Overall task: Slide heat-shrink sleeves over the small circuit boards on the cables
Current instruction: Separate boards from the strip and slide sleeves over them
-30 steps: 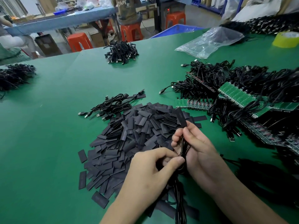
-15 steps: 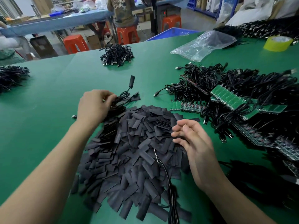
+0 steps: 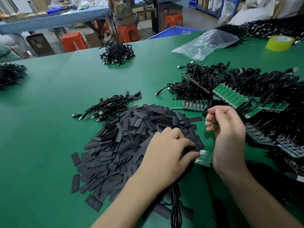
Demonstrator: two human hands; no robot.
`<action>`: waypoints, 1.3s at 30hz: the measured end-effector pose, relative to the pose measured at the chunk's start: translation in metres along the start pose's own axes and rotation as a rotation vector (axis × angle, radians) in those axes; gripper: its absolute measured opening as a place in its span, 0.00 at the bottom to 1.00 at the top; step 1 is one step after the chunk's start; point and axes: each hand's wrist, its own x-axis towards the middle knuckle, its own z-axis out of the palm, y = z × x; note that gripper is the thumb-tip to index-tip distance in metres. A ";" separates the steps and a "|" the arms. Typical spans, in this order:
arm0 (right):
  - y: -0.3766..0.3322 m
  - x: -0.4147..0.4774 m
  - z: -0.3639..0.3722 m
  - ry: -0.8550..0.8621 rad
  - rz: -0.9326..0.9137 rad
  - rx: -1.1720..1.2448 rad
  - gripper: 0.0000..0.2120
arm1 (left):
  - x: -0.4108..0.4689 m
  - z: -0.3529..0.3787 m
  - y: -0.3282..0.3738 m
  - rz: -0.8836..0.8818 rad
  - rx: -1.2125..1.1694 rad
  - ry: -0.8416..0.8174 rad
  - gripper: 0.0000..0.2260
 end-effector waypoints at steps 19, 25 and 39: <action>0.013 -0.027 0.004 -0.656 -0.251 -0.805 0.08 | -0.043 -0.026 -0.080 -0.405 -0.325 0.376 0.06; 0.018 -0.047 0.015 -0.749 -0.392 -1.040 0.15 | -0.052 -0.027 -0.088 -0.426 -0.364 0.420 0.05; 0.021 -0.045 0.014 -0.636 0.017 -0.290 0.07 | -0.071 -0.016 -0.090 0.048 -0.080 0.165 0.11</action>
